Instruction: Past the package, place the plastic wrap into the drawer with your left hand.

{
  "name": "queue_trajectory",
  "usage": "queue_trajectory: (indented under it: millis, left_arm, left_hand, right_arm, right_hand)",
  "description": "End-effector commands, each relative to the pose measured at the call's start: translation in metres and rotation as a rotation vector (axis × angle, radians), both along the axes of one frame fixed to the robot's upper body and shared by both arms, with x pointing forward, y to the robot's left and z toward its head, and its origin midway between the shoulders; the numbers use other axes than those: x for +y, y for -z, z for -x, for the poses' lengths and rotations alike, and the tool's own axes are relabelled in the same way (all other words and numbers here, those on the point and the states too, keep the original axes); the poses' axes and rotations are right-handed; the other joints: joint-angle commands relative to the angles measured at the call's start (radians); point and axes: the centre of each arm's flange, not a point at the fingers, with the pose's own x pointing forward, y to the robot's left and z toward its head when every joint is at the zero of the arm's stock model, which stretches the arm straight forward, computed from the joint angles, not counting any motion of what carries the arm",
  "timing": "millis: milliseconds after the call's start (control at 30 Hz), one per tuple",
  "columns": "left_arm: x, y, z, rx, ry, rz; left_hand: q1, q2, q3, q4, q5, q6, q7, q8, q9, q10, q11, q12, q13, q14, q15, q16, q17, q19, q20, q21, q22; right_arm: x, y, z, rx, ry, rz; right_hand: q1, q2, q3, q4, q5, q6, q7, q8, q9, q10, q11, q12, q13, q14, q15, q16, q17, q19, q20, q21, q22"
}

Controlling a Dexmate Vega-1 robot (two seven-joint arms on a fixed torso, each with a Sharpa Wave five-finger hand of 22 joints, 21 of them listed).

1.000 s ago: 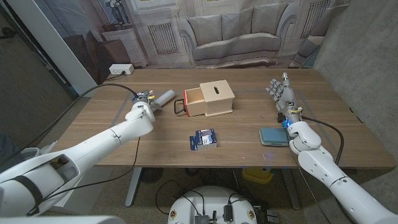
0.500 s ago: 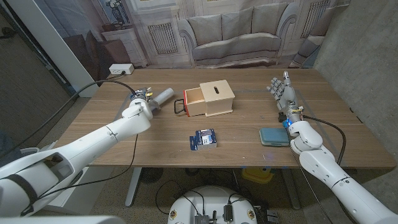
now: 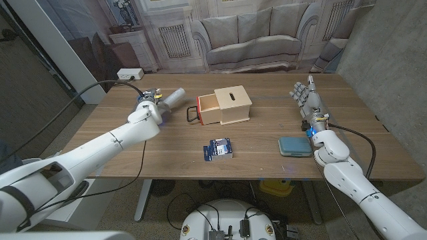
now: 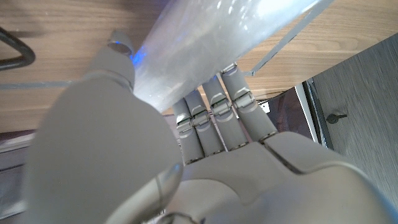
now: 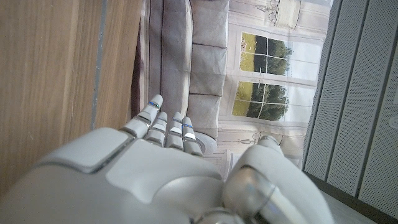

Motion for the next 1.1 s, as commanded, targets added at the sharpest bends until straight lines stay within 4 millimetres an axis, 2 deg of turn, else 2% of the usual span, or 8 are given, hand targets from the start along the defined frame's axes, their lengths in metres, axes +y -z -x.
queue_trajectory:
  millis: [33, 1100]
  left_arm:
    - [0.002, -0.020, 0.019, -0.071, 0.012, -0.019]
    - [-0.013, -0.042, 0.057, -0.283, 0.143, -0.034]
  left_hand:
    - [0.169, 0.179, 0.003, 0.011, 0.001, 0.018, 0.008, 0.007, 0.006, 0.000, 0.009, 0.004, 0.007, 0.057, -0.090, -0.003, 0.004, -0.005, -0.005, 0.009, 0.003]
    - [0.172, 0.179, -0.001, 0.015, 0.001, 0.017, -0.002, 0.013, 0.011, 0.007, 0.005, 0.004, 0.040, 0.068, -0.091, -0.005, 0.017, -0.012, -0.009, 0.022, 0.004]
  right_arm:
    - [-0.007, 0.002, 0.011, -0.017, 0.022, -0.010]
    - [-0.019, 0.008, 0.024, -0.024, 0.047, -0.024]
  right_hand:
    - [0.002, 0.005, -0.004, 0.003, -0.004, 0.008, -0.003, 0.000, 0.004, 0.012, -0.001, 0.001, 0.003, 0.005, 0.002, -0.003, 0.003, 0.009, 0.002, -0.001, 0.006]
    - [0.000, 0.007, -0.009, 0.003, -0.004, 0.011, -0.002, 0.000, 0.004, 0.012, 0.002, 0.000, 0.003, 0.005, 0.004, -0.004, 0.003, 0.013, 0.002, -0.011, 0.006]
